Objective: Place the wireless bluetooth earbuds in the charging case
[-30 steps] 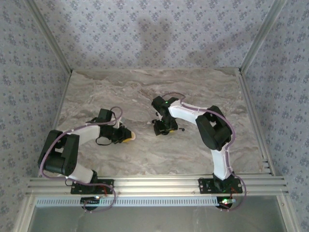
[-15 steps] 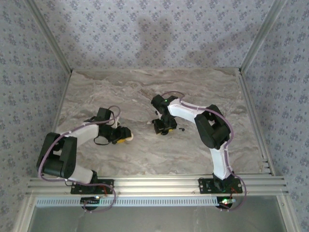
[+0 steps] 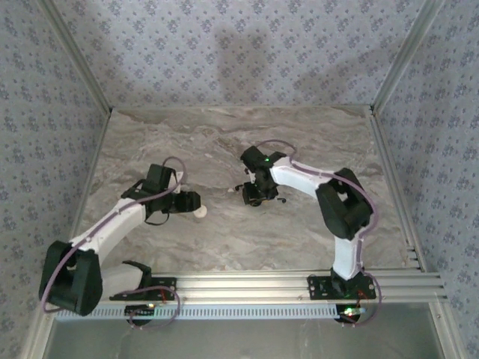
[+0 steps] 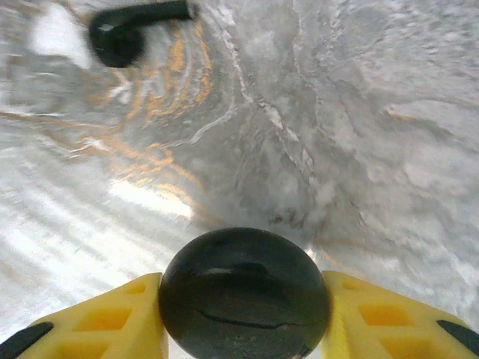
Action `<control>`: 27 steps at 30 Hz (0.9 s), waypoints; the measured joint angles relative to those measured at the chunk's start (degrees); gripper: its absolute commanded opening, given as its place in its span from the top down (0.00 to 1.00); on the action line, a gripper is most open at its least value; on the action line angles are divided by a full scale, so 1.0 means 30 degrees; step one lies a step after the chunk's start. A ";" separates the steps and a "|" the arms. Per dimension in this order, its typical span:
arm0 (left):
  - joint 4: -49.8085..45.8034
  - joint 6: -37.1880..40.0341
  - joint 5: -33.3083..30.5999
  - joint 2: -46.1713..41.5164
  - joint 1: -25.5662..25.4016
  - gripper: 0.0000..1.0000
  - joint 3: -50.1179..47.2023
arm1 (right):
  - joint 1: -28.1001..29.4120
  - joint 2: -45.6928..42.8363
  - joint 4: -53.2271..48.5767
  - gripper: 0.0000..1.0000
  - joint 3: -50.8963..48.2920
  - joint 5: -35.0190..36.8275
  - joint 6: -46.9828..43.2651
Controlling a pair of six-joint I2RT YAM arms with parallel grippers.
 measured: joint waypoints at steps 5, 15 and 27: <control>0.4328 0.2659 -0.0925 -0.2645 -0.3453 0.42 -0.1836 | -0.0459 -0.5187 0.3657 0.55 -0.3526 -0.1464 0.2004; 1.1300 0.6674 -0.0889 -0.4998 -0.5967 0.42 -0.5756 | -0.0466 -1.0528 1.1264 0.56 -0.8714 -0.4415 0.6921; 1.5329 0.7300 -0.0350 -0.3825 -0.6615 0.42 -0.5748 | 0.1967 -1.1526 1.6196 0.56 -1.0171 -0.4583 0.8998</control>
